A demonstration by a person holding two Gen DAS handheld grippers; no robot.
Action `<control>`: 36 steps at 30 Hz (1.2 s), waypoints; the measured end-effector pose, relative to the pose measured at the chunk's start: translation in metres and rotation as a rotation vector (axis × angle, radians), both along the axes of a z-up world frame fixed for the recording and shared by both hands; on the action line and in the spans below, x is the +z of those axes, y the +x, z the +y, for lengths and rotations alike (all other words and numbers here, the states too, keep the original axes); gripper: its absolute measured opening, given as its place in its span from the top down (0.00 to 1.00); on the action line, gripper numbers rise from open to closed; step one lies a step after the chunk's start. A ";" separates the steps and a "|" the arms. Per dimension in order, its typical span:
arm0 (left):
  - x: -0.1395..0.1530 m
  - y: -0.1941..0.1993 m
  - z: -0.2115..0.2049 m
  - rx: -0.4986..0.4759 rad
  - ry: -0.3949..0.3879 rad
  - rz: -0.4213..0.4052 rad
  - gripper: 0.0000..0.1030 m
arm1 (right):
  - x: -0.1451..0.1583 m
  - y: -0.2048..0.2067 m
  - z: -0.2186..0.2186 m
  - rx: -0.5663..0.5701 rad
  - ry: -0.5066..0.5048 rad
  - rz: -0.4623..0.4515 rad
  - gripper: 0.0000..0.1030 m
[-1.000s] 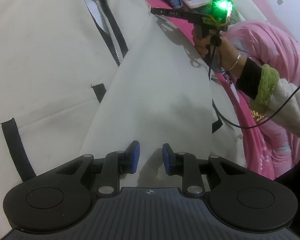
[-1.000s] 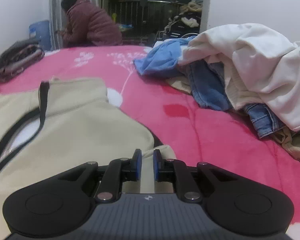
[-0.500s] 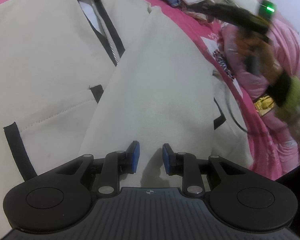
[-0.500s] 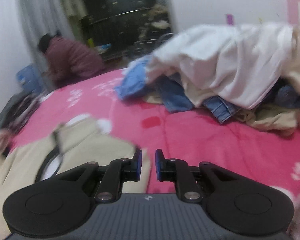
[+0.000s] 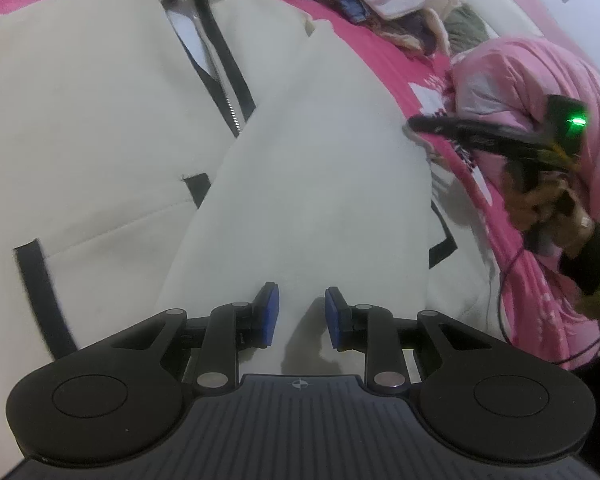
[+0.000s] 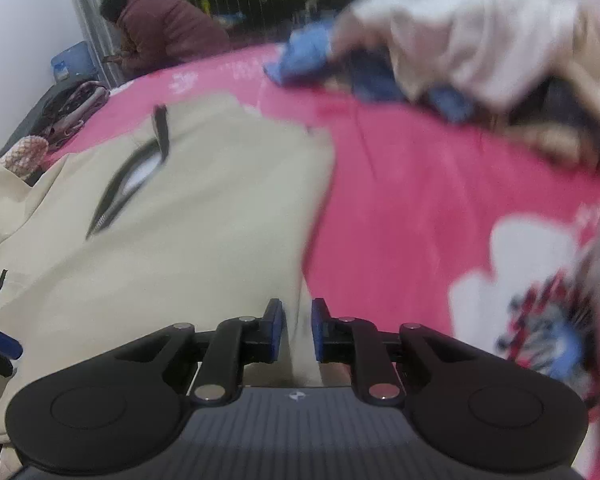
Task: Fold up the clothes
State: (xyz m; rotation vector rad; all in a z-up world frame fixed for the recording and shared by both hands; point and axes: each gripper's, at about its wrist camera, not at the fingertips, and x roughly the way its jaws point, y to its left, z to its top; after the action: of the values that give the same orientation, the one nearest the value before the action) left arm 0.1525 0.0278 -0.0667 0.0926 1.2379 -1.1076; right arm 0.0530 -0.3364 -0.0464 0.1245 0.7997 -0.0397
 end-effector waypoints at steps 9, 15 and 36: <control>-0.005 -0.054 0.028 -0.106 0.128 -0.135 0.47 | 0.002 -0.025 0.100 0.281 0.073 0.023 0.84; -0.004 -0.062 0.029 -0.064 0.115 -0.169 0.39 | -0.017 -0.025 0.120 0.282 0.026 0.096 0.85; -0.004 -0.067 0.014 -0.070 0.174 -0.185 0.00 | -0.016 -0.023 0.114 0.222 0.076 0.131 0.84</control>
State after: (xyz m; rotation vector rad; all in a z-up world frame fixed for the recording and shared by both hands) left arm 0.0850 0.0421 -0.0708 0.3651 1.1692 -1.0258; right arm 0.0304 -0.2228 -0.0626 0.1048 0.9425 0.1945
